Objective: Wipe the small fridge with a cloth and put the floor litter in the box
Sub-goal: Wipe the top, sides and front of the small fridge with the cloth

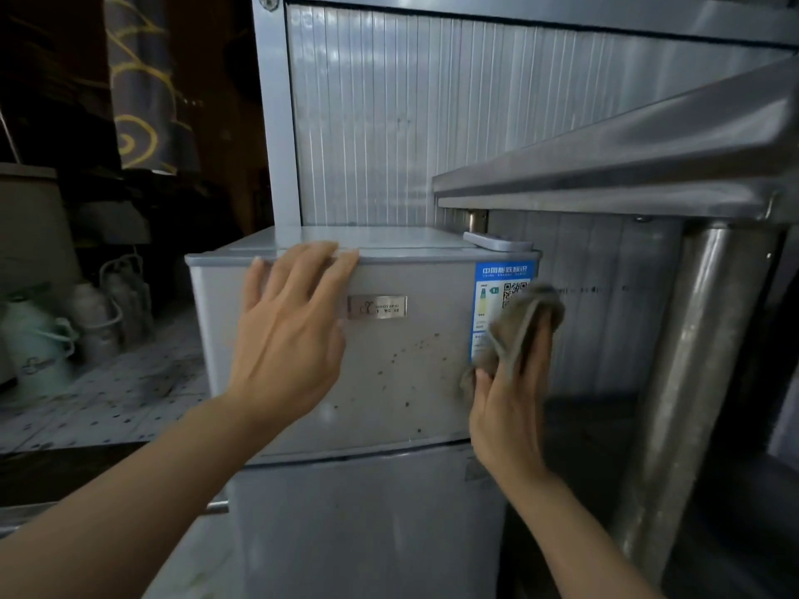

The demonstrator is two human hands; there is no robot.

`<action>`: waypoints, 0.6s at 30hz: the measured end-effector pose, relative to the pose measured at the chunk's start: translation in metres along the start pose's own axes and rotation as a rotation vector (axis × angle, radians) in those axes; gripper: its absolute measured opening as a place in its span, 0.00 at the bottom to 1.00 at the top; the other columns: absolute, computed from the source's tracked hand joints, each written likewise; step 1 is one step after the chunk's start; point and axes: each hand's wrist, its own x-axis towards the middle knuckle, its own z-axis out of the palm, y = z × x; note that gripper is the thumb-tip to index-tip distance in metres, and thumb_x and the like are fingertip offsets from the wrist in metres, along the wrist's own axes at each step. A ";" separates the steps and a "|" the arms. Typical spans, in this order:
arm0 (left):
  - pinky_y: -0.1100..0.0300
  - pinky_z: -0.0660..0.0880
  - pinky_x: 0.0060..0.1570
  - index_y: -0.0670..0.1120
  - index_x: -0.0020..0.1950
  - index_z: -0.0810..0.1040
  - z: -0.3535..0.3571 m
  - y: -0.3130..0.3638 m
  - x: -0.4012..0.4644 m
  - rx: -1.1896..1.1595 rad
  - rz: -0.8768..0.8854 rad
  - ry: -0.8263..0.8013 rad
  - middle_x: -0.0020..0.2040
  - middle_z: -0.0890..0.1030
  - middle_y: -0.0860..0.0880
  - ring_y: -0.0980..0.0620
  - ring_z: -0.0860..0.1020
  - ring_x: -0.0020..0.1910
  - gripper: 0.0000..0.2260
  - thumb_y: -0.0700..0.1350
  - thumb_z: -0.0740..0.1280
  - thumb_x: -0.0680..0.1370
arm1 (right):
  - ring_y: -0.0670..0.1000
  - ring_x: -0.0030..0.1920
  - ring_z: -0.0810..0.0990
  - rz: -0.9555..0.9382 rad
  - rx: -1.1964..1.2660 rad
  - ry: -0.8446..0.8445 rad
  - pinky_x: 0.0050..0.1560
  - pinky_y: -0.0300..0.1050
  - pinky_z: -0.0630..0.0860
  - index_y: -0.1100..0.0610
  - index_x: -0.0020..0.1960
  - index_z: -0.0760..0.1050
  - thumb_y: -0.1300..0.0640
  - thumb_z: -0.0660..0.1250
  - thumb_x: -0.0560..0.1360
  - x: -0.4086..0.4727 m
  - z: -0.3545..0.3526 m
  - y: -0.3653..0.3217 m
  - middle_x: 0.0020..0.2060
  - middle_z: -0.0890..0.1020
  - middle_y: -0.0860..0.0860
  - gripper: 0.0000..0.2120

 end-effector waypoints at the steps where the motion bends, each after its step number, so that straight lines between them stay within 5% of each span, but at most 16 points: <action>1: 0.38 0.57 0.67 0.46 0.72 0.63 -0.003 -0.005 -0.008 0.016 -0.021 -0.020 0.72 0.64 0.45 0.43 0.60 0.70 0.30 0.43 0.62 0.69 | 0.54 0.74 0.55 -0.005 -0.001 0.013 0.72 0.56 0.61 0.54 0.77 0.41 0.55 0.56 0.78 0.013 -0.002 -0.006 0.76 0.49 0.60 0.33; 6: 0.30 0.53 0.67 0.46 0.75 0.58 -0.007 -0.035 -0.035 0.108 -0.068 -0.082 0.77 0.54 0.47 0.45 0.52 0.75 0.34 0.48 0.63 0.70 | 0.60 0.76 0.46 -0.140 -0.173 0.095 0.75 0.60 0.49 0.56 0.77 0.50 0.54 0.52 0.78 0.065 0.003 -0.036 0.76 0.50 0.57 0.29; 12: 0.32 0.50 0.67 0.45 0.76 0.57 -0.003 -0.033 -0.037 0.107 -0.079 -0.077 0.78 0.52 0.48 0.47 0.49 0.76 0.36 0.44 0.68 0.71 | 0.58 0.76 0.43 -0.316 -0.234 -0.092 0.72 0.64 0.54 0.53 0.77 0.42 0.51 0.54 0.77 -0.034 0.028 -0.019 0.77 0.42 0.53 0.33; 18: 0.31 0.51 0.67 0.47 0.75 0.57 -0.016 -0.050 -0.038 0.109 -0.201 -0.084 0.78 0.52 0.47 0.44 0.50 0.76 0.41 0.50 0.74 0.67 | 0.55 0.76 0.43 -0.389 -0.193 0.014 0.75 0.59 0.46 0.53 0.76 0.49 0.49 0.56 0.78 0.034 0.026 -0.057 0.75 0.49 0.54 0.29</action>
